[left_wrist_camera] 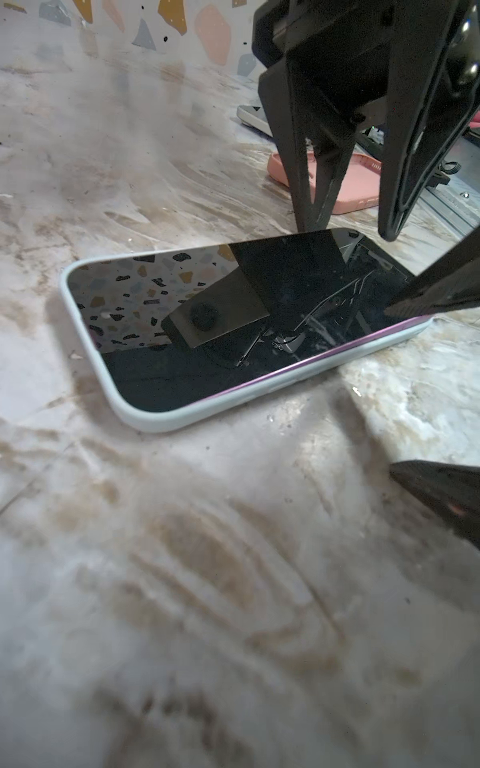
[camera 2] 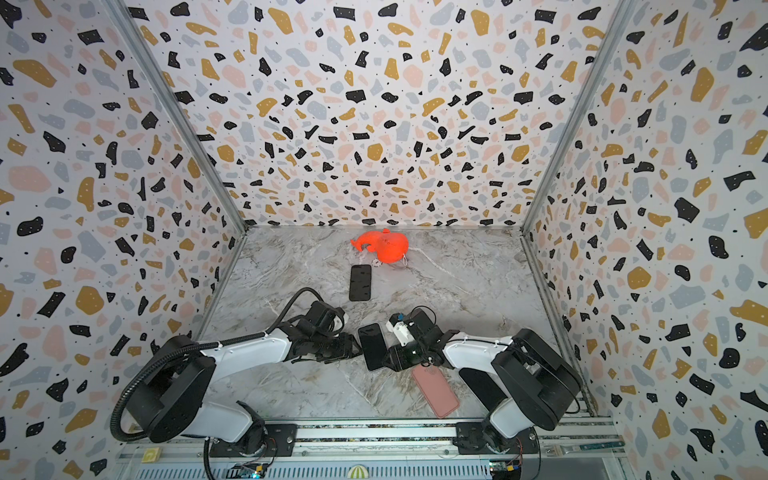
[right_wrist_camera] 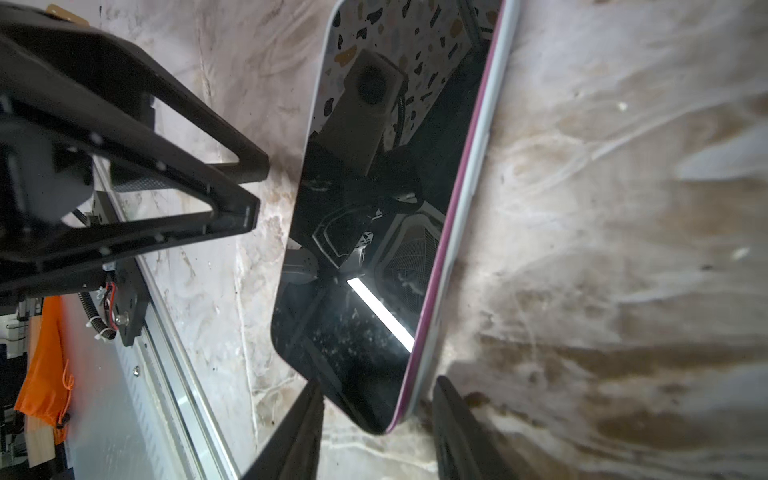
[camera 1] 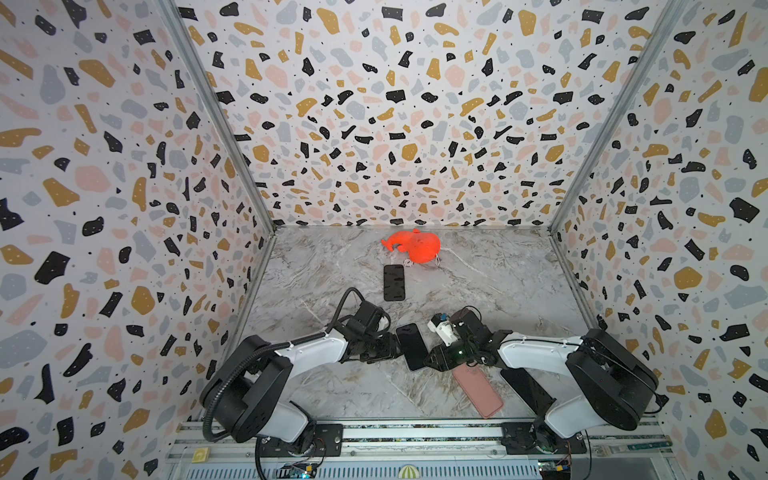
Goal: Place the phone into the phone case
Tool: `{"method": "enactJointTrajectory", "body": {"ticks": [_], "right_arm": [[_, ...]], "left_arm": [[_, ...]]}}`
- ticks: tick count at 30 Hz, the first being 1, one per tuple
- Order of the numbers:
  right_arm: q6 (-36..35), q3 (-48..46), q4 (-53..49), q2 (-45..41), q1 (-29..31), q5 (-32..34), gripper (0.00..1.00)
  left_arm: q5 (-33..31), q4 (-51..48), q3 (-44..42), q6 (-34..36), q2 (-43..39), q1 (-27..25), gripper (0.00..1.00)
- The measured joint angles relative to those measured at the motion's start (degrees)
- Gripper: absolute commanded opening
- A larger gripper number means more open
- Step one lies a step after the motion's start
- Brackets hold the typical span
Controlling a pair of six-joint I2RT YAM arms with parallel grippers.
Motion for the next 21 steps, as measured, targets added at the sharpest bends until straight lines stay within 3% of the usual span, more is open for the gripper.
{"method": "enactJointTrajectory", "body": {"ticks": [4, 7, 15, 21], "right_arm": [[1.1, -0.2, 1.3, 0.0, 2.0, -0.2, 0.37], [1.9, -0.5, 2.6, 0.0, 3.8, -0.6, 0.34], [2.3, -0.5, 3.6, 0.0, 4.9, -1.4, 0.32], [2.3, -0.5, 4.1, 0.2, 4.9, -1.7, 0.32]], "left_arm": [[0.7, 3.3, -1.7, -3.4, -0.3, -3.0, 0.51], [1.1, 4.9, -3.1, -5.7, -0.7, -4.5, 0.4], [0.6, 3.7, -5.0, -7.5, -3.0, -4.8, 0.37], [0.2, 2.1, -5.3, -7.6, -3.9, -4.8, 0.28]]}}
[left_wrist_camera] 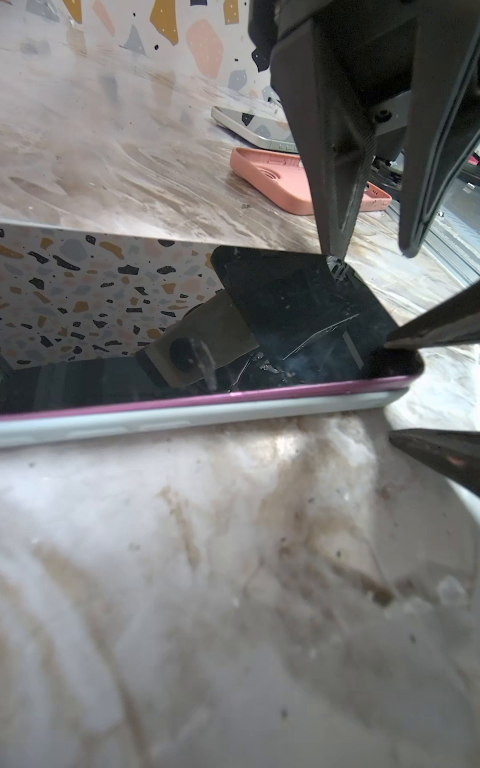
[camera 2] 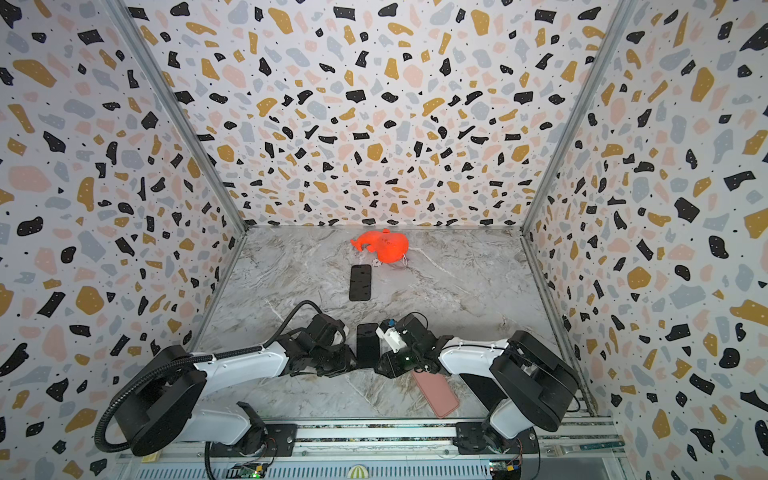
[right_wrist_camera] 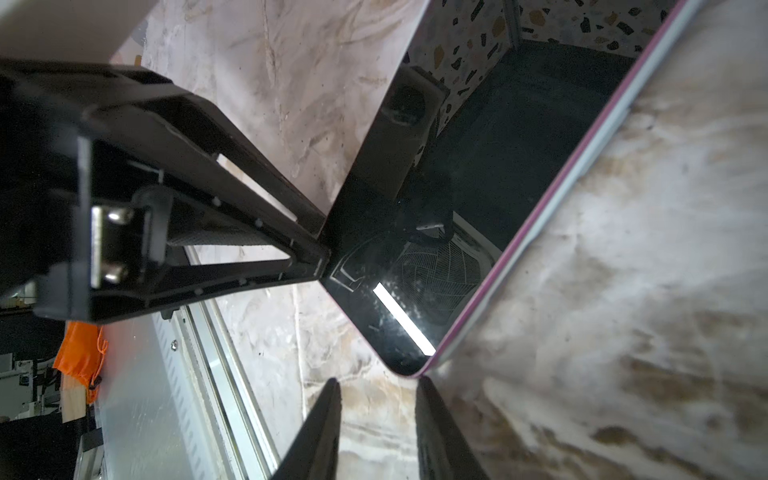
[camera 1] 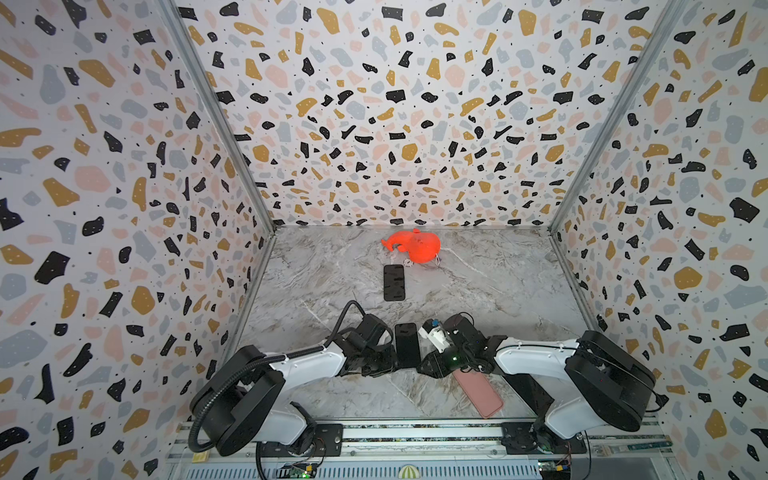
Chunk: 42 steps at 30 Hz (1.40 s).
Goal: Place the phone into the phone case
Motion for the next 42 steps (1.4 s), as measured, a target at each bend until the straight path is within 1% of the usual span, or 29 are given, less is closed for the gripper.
{"method": "enactJointTrajectory", "body": {"ticks": [4, 17, 22, 25, 28, 33, 37, 40, 42], "right_arm": [[0.0, 0.0, 0.2, 0.5, 0.0, -0.1, 0.31], [0.0, 0.0, 0.5, 1.3, 0.0, -0.1, 0.3], [0.1, 0.0, 0.4, 1.6, 0.2, -0.1, 0.3], [0.2, 0.0, 0.4, 2.2, 0.5, -0.1, 0.3], [0.2, 0.1, 0.5, 2.6, 0.9, -0.6, 0.29], [0.2, 0.9, 0.3, 2.8, 1.4, -1.1, 0.29], [0.0, 2.1, -1.7, 1.8, 1.5, -0.4, 0.3], [0.5, 3.4, -4.2, -0.7, 1.5, 2.4, 0.3], [2.1, 4.3, -6.1, -2.8, 1.7, 6.1, 0.3]], "left_arm": [[0.2, 0.6, 0.0, 0.2, 0.1, 0.0, 0.19], [1.1, 3.6, -1.8, 0.2, 0.1, 0.2, 0.14], [1.5, 4.8, -2.5, 0.3, 0.3, 0.6, 0.1], [2.1, 6.2, -2.9, 0.5, 1.8, 0.8, 0.07], [2.2, 6.9, -3.0, 0.6, 2.2, 0.8, 0.06], [2.6, 7.8, -2.8, 0.8, 2.7, 0.7, 0.07], [1.8, 6.6, -2.5, 1.2, 1.5, 0.5, 0.11], [0.0, 5.0, -2.1, 1.9, 0.7, 0.2, 0.18], [-1.3, 2.7, -2.0, 2.1, -0.5, 0.1, 0.22]]}}
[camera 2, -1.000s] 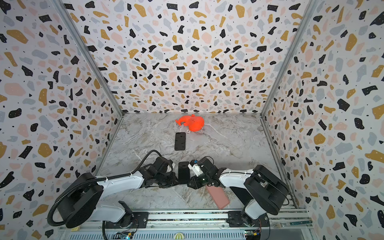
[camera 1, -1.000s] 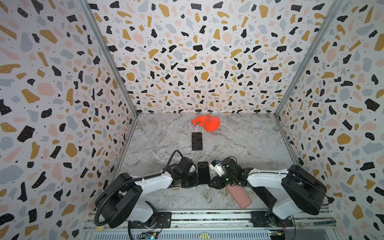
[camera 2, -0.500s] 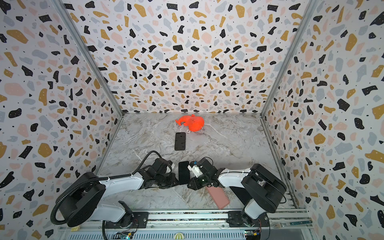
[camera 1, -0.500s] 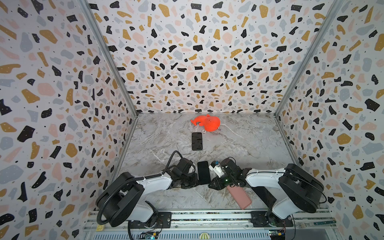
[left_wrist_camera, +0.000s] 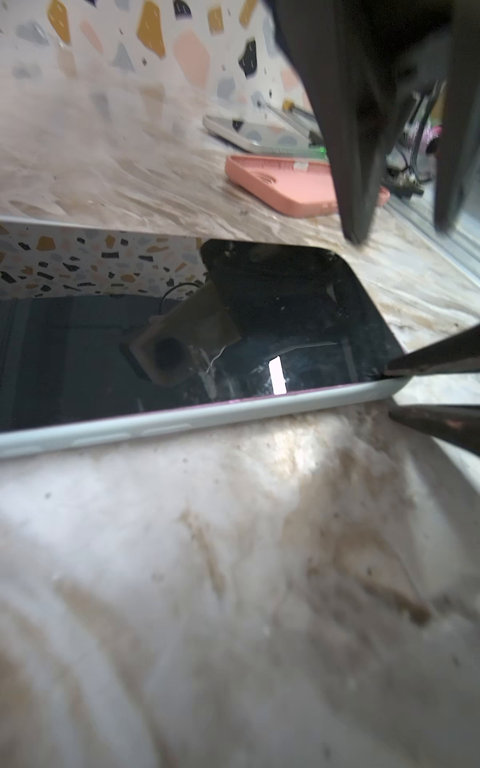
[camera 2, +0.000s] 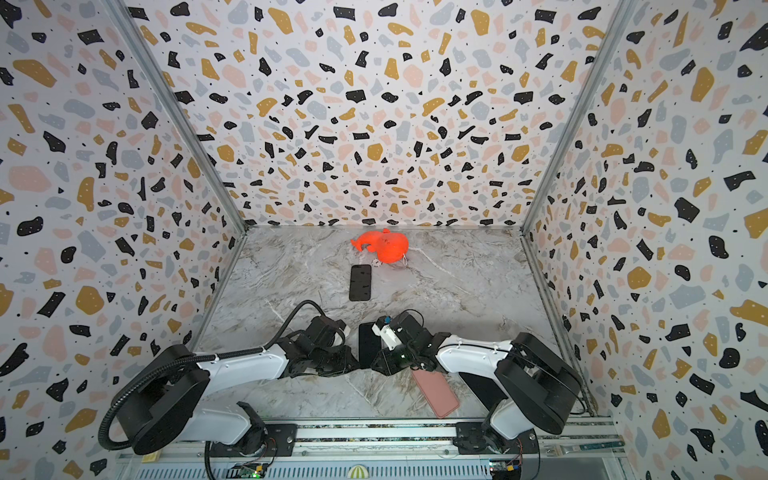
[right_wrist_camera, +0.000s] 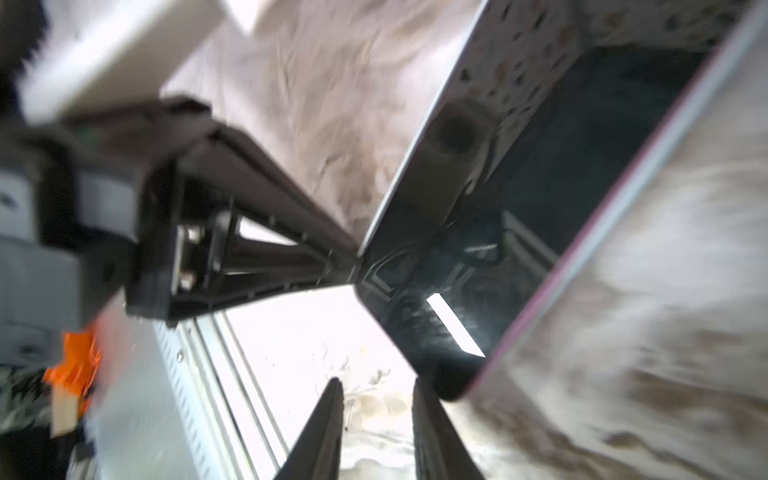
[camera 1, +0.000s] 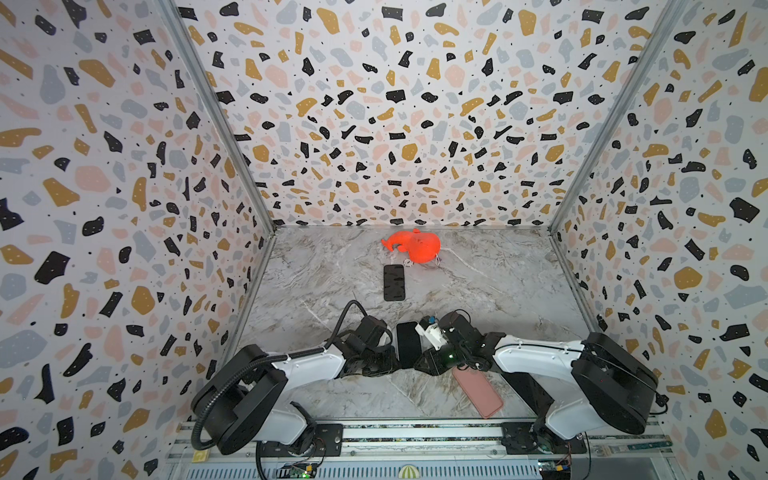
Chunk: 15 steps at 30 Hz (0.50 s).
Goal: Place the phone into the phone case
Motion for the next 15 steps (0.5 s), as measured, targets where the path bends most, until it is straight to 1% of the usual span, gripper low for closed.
{"method": "enactJointTrajectory", "body": {"ticks": [2, 6, 9, 15], "right_arm": [[1.8, 0.6, -1.4, -1.2, 0.2, 3.3, 0.29], [5.7, 1.7, -5.1, -1.1, 0.2, 8.7, 0.27], [7.4, 1.7, -6.2, -0.7, 0.6, 10.0, 0.27], [8.5, 1.7, -6.4, -0.5, 2.8, 10.3, 0.26]], "left_arm": [[-1.2, -2.4, 0.0, 0.1, -1.6, 0.0, 0.25], [-2.4, -4.1, -0.2, -0.1, -5.2, 0.0, 0.28], [-2.3, -2.9, -0.5, -0.4, -6.2, 0.0, 0.29], [-0.9, 1.3, -2.0, -1.2, -5.2, 0.0, 0.32]]}}
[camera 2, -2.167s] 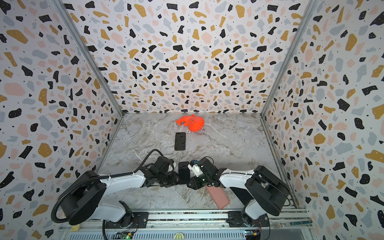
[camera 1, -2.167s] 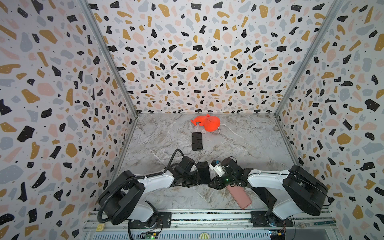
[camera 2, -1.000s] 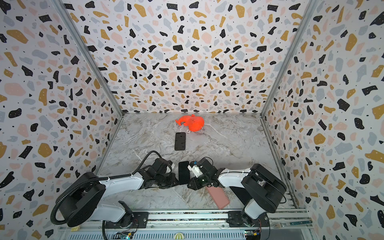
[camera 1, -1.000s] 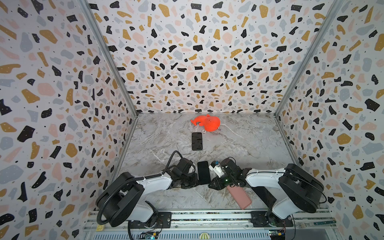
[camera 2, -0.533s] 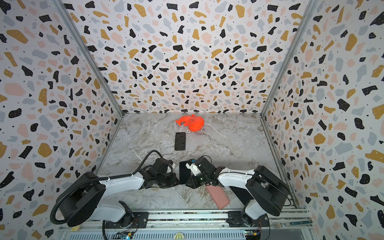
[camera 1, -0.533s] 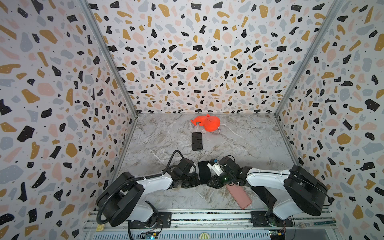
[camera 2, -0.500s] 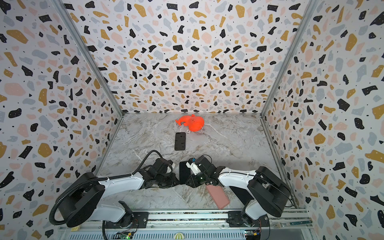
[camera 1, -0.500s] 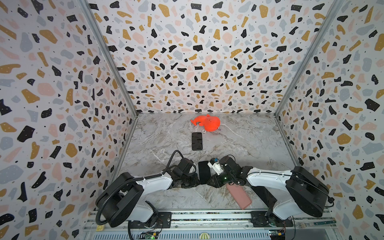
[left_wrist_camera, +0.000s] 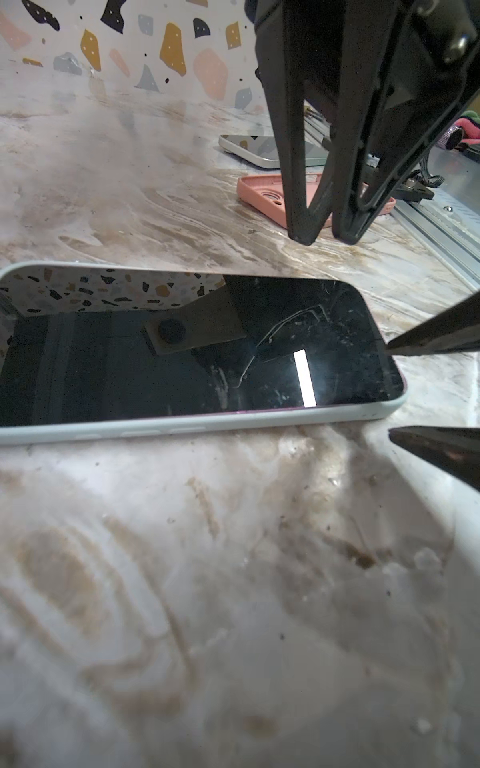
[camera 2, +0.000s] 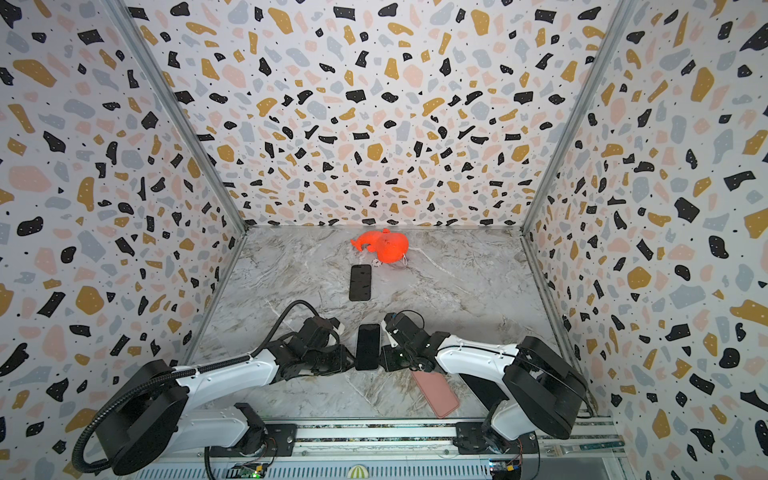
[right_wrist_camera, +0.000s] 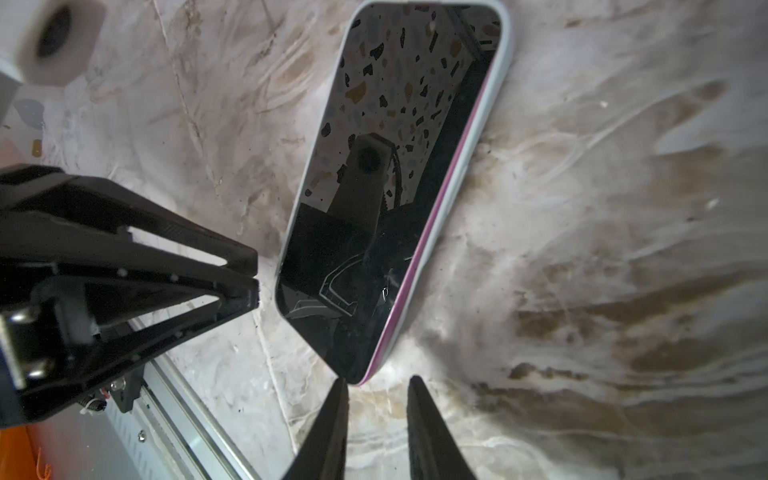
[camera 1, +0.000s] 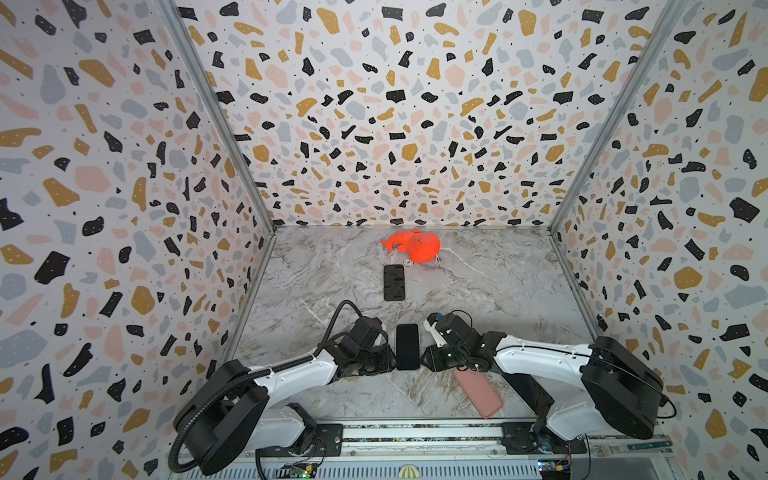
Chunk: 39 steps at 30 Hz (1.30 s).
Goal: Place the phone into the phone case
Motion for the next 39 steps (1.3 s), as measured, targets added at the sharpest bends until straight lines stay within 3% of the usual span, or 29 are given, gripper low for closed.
{"method": "enactJointTrajectory", "body": {"ticks": [9, 21, 39], "right_arm": [[0.8, 0.2, 0.0, 0.7, 0.6, -0.1, 0.24], [1.2, 0.3, 0.0, 2.4, 0.6, -0.1, 0.21], [2.0, 0.7, -0.6, 3.4, 0.6, 0.3, 0.14]], "left_arm": [[2.9, 5.2, -2.1, -0.3, 2.4, 0.0, 0.37], [4.8, 12.0, -2.6, -0.8, 5.5, -1.3, 0.37], [5.0, 14.7, -3.7, -1.7, 5.7, -1.3, 0.37]]}}
